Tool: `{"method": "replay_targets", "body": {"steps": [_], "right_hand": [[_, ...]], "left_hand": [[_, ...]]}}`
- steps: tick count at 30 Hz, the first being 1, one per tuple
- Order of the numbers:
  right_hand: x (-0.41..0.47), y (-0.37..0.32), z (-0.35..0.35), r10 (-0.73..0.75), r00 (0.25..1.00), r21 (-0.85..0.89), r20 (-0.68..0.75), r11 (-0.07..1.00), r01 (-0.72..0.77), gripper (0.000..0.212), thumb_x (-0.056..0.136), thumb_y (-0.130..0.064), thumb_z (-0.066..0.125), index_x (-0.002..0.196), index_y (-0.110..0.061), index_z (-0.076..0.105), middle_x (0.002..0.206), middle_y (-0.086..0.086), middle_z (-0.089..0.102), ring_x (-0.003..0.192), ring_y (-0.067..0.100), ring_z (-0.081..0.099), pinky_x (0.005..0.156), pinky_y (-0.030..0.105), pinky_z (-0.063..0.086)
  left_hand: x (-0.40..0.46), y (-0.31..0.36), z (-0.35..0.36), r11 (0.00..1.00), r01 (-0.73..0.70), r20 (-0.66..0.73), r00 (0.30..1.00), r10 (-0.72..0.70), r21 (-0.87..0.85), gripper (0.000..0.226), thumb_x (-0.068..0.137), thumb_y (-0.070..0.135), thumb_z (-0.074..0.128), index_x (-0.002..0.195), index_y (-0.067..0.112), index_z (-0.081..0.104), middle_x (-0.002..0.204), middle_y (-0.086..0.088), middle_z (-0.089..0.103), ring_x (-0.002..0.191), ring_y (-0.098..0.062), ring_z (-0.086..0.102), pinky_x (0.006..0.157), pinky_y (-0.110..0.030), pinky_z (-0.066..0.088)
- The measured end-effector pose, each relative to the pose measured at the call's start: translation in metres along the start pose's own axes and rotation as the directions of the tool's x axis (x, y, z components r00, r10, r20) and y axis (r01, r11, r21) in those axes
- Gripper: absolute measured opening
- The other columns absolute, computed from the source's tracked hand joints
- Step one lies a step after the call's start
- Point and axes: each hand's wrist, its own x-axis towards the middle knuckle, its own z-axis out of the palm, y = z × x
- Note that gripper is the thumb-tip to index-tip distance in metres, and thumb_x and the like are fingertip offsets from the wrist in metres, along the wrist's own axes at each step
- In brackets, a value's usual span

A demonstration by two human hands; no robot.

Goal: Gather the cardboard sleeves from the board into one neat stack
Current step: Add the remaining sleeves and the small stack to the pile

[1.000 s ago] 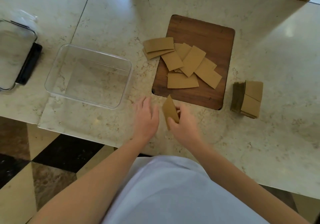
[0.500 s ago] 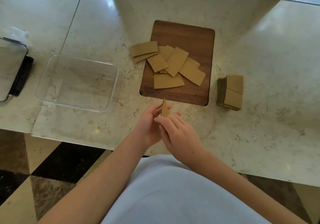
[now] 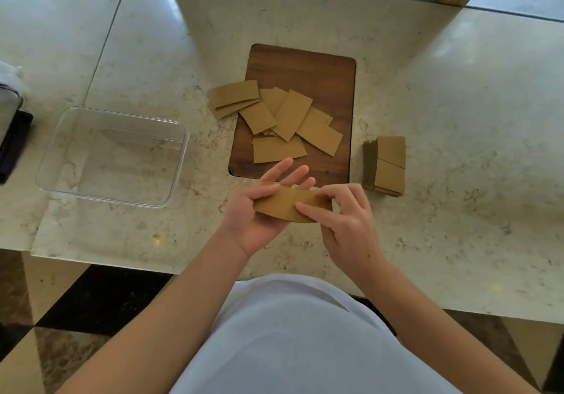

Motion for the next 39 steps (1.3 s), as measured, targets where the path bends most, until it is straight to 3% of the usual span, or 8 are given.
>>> {"method": "replay_targets", "body": {"steps": [11,17,22,26,29,32,36,39], "right_hand": [[0.008,0.006,0.007,0.018,0.999,-0.011,0.05,1.0,-0.017,0.04,0.094,-0.007,0.047,0.115,-0.021,0.079,0.121,0.008,0.067,0.105,0.033,0.051,0.082,0.05,0.049],[0.026,0.011,0.003,0.171,0.983,-0.066,0.067,0.984,-0.167,0.04,0.083,0.001,0.067,0.119,-0.015,0.076,0.124,0.012,0.066,0.113,0.036,0.052,0.091,0.05,0.05],[0.05,0.017,0.001,0.196,0.954,-0.113,0.228,0.978,-0.174,0.049,0.087,-0.004,0.073,0.134,-0.011,0.062,0.126,0.011,0.06,0.114,0.03,0.051,0.092,0.041,0.05],[0.058,0.012,0.019,0.123,0.899,-0.008,0.421,0.991,-0.132,0.058,0.081,0.003,0.073,0.135,-0.013,0.06,0.126,0.007,0.059,0.115,0.025,0.051,0.091,0.031,0.046],[0.065,0.021,0.034,0.329,0.883,0.067,0.335,0.926,-0.37,0.037,0.097,0.002,0.052,0.13,-0.011,0.063,0.124,0.006,0.061,0.116,0.022,0.055,0.095,0.033,0.048],[0.083,0.045,0.045,0.501,0.808,0.024,0.309,0.846,-0.533,0.032,0.099,-0.005,0.052,0.129,-0.012,0.062,0.125,0.004,0.061,0.117,0.021,0.055,0.098,0.034,0.049],[0.115,0.076,0.062,0.612,0.758,-0.078,0.225,0.787,-0.611,0.027,0.098,-0.014,0.06,0.125,-0.014,0.063,0.122,0.003,0.062,0.116,0.025,0.054,0.097,0.037,0.049],[0.133,0.092,0.073,0.674,0.708,-0.152,0.212,0.738,-0.657,0.042,0.094,-0.03,0.068,0.132,-0.017,0.056,0.13,0.003,0.058,0.123,0.028,0.05,0.101,0.042,0.046]], "left_hand": [[-0.007,0.002,0.002,0.998,-0.032,0.003,0.999,0.032,0.054,0.061,0.091,-0.014,0.041,0.145,0.01,0.055,0.144,-0.024,0.061,0.132,-0.035,0.061,0.098,-0.046,0.058],[-0.011,-0.008,0.003,0.928,0.143,-0.144,0.985,-0.099,0.345,0.04,0.084,-0.002,0.065,0.119,0.014,0.079,0.12,-0.01,0.077,0.096,-0.021,0.077,0.074,-0.03,0.062],[-0.015,-0.017,0.003,0.85,0.165,-0.113,0.986,-0.125,0.5,0.036,0.083,0.0,0.076,0.119,0.005,0.075,0.113,-0.018,0.077,0.1,-0.029,0.076,0.08,-0.039,0.062],[-0.008,-0.017,0.009,0.87,0.134,-0.157,0.985,-0.066,0.475,0.022,0.083,0.012,0.079,0.105,0.011,0.079,0.098,-0.015,0.076,0.086,-0.025,0.075,0.075,-0.039,0.061],[-0.005,-0.011,0.005,0.897,0.153,-0.209,0.975,-0.07,0.414,0.022,0.083,0.003,0.07,0.103,-0.003,0.076,0.101,-0.021,0.077,0.09,-0.031,0.077,0.076,-0.04,0.062],[-0.003,-0.002,0.0,0.946,0.116,-0.246,0.968,-0.04,0.304,0.042,0.087,-0.01,0.054,0.128,-0.005,0.061,0.117,-0.023,0.076,0.1,-0.036,0.077,0.075,-0.044,0.063],[0.003,0.012,-0.006,0.983,0.078,-0.233,0.972,-0.037,0.169,0.042,0.094,0.01,0.06,0.135,0.001,0.057,0.127,-0.027,0.071,0.104,-0.038,0.074,0.078,-0.047,0.062],[0.01,0.02,-0.008,0.994,0.058,-0.204,0.978,-0.037,0.096,0.043,0.095,0.025,0.064,0.134,0.008,0.06,0.131,-0.029,0.067,0.107,-0.041,0.072,0.081,-0.052,0.06]]}}
